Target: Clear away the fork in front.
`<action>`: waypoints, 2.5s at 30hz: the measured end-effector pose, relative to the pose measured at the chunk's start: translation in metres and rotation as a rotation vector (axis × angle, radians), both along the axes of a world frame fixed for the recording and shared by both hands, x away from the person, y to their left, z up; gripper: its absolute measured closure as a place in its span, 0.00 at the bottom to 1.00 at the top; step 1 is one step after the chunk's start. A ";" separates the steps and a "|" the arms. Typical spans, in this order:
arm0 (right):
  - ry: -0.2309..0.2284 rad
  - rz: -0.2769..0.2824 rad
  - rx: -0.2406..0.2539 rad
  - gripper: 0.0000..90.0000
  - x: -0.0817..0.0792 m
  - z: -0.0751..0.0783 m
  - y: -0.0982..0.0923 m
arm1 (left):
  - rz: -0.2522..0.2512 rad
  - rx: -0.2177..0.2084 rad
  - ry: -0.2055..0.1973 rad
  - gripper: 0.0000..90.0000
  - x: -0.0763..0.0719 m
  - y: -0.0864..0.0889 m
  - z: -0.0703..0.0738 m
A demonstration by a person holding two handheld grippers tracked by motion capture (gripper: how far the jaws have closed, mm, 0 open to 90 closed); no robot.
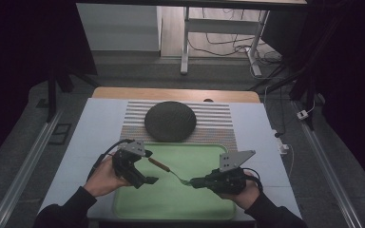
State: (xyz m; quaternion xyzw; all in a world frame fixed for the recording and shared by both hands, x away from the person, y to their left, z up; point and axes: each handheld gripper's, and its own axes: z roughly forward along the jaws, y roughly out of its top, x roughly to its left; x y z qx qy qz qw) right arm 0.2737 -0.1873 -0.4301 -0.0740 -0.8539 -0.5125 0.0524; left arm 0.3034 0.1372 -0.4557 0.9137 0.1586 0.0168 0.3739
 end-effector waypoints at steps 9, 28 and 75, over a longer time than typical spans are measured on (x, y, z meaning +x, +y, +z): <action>-0.007 0.114 0.006 1.00 -0.007 0.004 0.006 | -0.170 0.055 -0.066 0.43 -0.003 -0.012 -0.004; 0.029 0.148 -0.044 0.94 0.000 -0.004 0.003 | -0.482 0.114 -0.039 0.88 -0.018 -0.018 -0.013; -0.027 -0.733 -0.197 0.01 -0.027 -0.018 -0.084 | 0.406 0.191 0.286 0.88 -0.028 0.008 -0.029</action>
